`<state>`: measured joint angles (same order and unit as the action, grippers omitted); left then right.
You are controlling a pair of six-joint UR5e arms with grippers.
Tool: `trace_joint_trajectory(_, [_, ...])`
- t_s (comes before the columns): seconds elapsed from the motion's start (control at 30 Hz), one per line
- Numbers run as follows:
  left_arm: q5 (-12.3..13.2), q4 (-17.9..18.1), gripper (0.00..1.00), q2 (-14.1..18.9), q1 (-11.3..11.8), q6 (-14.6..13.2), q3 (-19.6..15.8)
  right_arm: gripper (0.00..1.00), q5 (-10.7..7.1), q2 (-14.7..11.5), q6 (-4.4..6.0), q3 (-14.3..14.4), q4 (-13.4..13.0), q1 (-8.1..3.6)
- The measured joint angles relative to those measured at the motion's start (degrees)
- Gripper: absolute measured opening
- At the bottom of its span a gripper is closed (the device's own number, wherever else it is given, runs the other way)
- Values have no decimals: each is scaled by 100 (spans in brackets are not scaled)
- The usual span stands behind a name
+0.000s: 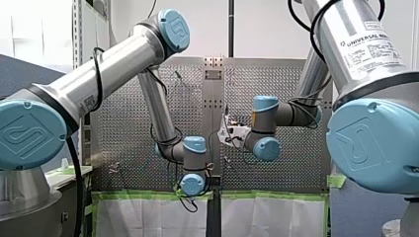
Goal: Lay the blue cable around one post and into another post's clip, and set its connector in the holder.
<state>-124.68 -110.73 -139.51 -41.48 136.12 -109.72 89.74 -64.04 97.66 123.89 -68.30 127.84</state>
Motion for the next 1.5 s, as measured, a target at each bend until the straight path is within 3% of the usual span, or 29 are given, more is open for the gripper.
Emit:
trace_joint_trajectory(0.07, [-15,2,6,0,9,-70,-1,12,0,0,1,0,-1,0])
trace_joint_trajectory(0.1, [-20,2,6,0,11,-89,-2,12,0,0,3,0,-1,0])
trace_joint_trajectory(0.13, [-25,3,0,0,12,-102,-2,12,2,0,5,0,-1,0])
trace_joint_trajectory(0.3, [-23,12,0,0,17,-120,-2,12,66,3,36,0,-8,-10])
trace_joint_trajectory(0.43, [-25,1,0,0,30,-142,-2,12,243,8,63,22,-25,-70])
trace_joint_trajectory(0.57, [-33,-31,0,0,72,-194,-2,12,419,19,209,102,-163,-180])
trace_joint_trajectory(0.67, [-34,-54,0,0,125,-233,-2,12,472,27,257,135,-207,-263])
trace_joint_trajectory(1.03, [-20,-64,0,3,295,-442,-1,12,904,266,140,209,-230,-573])
trace_joint_trajectory(1.27, [-8,-110,0,7,376,-621,19,12,890,426,103,241,-200,-898])
trace_joint_trajectory(1.5, [-7,-427,0,8,423,-880,154,12,882,445,109,245,-243,-1288])
